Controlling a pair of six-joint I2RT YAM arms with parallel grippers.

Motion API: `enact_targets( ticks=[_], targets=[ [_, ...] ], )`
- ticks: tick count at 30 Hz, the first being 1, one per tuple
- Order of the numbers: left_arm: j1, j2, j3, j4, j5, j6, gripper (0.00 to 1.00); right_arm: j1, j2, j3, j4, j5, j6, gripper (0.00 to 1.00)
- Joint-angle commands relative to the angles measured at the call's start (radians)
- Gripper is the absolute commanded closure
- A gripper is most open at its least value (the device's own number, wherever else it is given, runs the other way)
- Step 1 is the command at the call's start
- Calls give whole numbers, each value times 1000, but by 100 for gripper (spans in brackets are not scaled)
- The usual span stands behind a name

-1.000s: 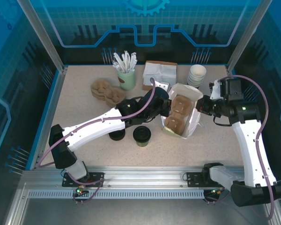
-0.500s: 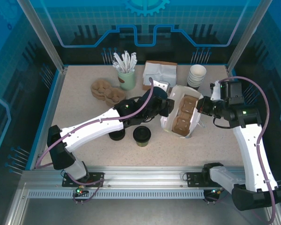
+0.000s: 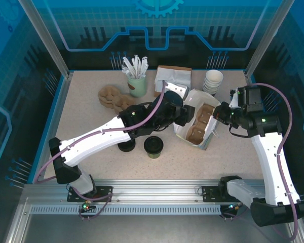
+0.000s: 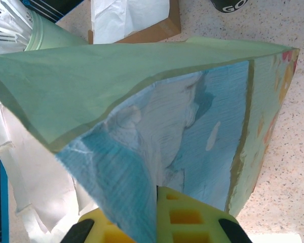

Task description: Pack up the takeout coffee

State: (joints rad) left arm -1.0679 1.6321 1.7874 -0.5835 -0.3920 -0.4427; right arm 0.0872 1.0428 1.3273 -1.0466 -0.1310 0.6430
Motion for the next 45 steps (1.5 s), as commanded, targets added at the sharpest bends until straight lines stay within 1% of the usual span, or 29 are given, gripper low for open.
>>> enact_targets(
  ticks=[1, 7, 9, 14, 17, 20, 26, 34, 45],
  targets=[
    [-8, 69, 90, -57, 46, -2, 51, 18, -10, -11, 30, -10, 44, 100],
    [-4, 225, 243, -192, 94, -23, 55, 18, -24, -19, 40, -34, 70, 100],
    [2, 266, 279, -229, 113, -28, 59, 18, -29, -23, 43, -39, 73, 100],
    [31, 324, 285, -257, 180, -34, 69, 17, -39, -36, 51, -48, 82, 100],
    [49, 349, 282, -272, 220, -26, 71, 18, -39, -44, 57, -58, 87, 100],
    [66, 368, 272, -269, 281, -21, 72, 17, -40, -51, 64, -66, 92, 100],
    [71, 417, 298, -287, 326, -10, 72, 22, -38, -67, 86, -87, 112, 100],
    [71, 474, 319, -315, 311, -33, 72, 37, -43, -100, 117, -110, 151, 100],
    [77, 527, 306, -313, 335, -47, 72, 43, -67, -123, 134, -115, 164, 100]
  ],
)
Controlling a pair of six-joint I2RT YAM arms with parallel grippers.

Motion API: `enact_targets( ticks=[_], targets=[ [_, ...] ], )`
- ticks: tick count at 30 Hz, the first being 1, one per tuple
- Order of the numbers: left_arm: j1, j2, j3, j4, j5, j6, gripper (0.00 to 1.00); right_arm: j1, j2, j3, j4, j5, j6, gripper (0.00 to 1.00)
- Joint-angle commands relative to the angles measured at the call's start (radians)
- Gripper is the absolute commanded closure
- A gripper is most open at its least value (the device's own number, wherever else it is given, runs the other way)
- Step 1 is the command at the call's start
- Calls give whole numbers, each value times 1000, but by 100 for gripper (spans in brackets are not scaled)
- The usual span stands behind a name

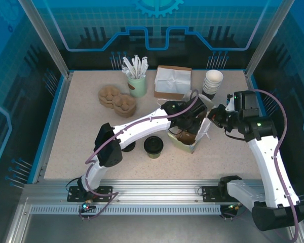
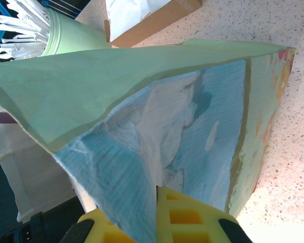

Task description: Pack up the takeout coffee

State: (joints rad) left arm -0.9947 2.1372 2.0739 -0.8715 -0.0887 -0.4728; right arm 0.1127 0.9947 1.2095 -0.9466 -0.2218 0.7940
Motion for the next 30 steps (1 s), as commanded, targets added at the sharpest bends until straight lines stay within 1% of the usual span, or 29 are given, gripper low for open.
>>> enact_targets(
  ticks=[1, 8, 15, 19, 26, 30],
  targets=[
    [5, 24, 12, -23, 38, -18, 72, 18, -22, -5, 34, -26, 13, 100],
    [23, 52, -14, -26, 74, -22, 72, 34, -30, -8, 40, -31, -9, 100],
    [30, 66, -45, -38, 45, -43, 71, 56, -41, -16, 39, -23, -30, 100],
    [34, 72, -73, -19, 46, -53, 71, 62, -46, -16, 35, -19, -43, 100],
    [34, 86, -116, 40, 94, -58, 71, 68, -45, -26, 47, -30, -52, 100],
    [37, 110, -120, 49, 98, -61, 71, 74, -40, -33, 57, -41, -56, 100]
  ],
)
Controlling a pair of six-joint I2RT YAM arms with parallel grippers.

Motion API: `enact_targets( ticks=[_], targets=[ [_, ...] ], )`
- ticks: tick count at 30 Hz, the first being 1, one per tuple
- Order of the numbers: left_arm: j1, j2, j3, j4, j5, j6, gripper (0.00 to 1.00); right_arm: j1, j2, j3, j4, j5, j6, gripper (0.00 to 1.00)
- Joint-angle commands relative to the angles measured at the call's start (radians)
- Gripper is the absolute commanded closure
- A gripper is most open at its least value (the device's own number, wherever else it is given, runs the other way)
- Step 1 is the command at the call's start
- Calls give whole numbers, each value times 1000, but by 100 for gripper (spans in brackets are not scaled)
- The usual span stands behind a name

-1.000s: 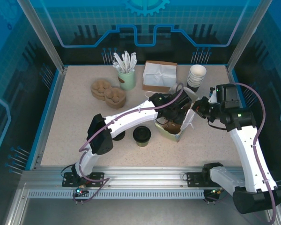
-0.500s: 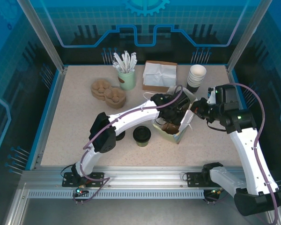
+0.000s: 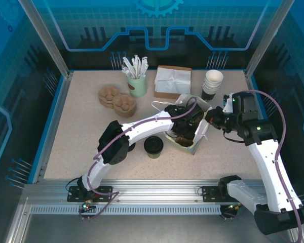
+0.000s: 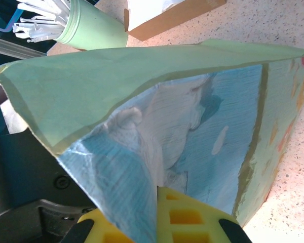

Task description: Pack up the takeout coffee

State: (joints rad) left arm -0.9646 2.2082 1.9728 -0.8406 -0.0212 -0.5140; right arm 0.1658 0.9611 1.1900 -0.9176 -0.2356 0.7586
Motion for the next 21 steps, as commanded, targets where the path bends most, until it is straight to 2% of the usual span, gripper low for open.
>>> enact_targets(
  ticks=[1, 21],
  targets=[
    [9, 45, -20, 19, 31, -22, 70, 20, -4, -13, 29, -31, -22, 100],
    [27, 124, -55, 113, 73, -38, 67, 34, 8, -26, 57, -78, -31, 100]
  ],
)
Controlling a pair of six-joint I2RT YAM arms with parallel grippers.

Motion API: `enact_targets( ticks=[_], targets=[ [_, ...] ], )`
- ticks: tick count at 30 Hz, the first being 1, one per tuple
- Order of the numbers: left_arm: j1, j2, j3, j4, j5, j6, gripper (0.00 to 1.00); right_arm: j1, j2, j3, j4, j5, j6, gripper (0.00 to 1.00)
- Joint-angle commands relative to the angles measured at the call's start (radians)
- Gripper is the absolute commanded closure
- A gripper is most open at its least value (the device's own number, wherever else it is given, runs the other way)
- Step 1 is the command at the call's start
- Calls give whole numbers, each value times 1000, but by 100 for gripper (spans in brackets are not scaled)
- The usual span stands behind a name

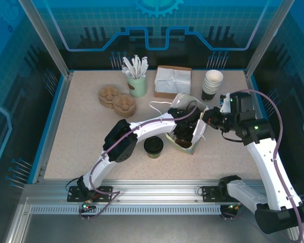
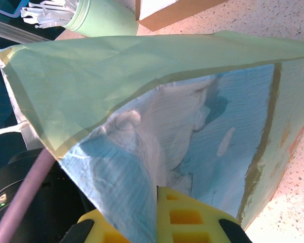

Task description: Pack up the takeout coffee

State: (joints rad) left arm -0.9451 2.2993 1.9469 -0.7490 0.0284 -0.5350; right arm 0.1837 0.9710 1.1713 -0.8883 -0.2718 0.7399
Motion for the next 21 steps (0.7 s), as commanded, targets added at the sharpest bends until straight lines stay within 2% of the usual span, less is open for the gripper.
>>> enact_targets(
  ticks=[1, 12, 21],
  targets=[
    [9, 34, -34, 26, 25, -16, 67, 17, -1, -6, 27, -44, -11, 100],
    [11, -39, -31, 13, 7, -9, 66, 17, -7, -4, 14, -30, -15, 100],
    [9, -107, -69, 6, -54, 1, 66, 18, -12, -15, 9, -4, -11, 100]
  ],
)
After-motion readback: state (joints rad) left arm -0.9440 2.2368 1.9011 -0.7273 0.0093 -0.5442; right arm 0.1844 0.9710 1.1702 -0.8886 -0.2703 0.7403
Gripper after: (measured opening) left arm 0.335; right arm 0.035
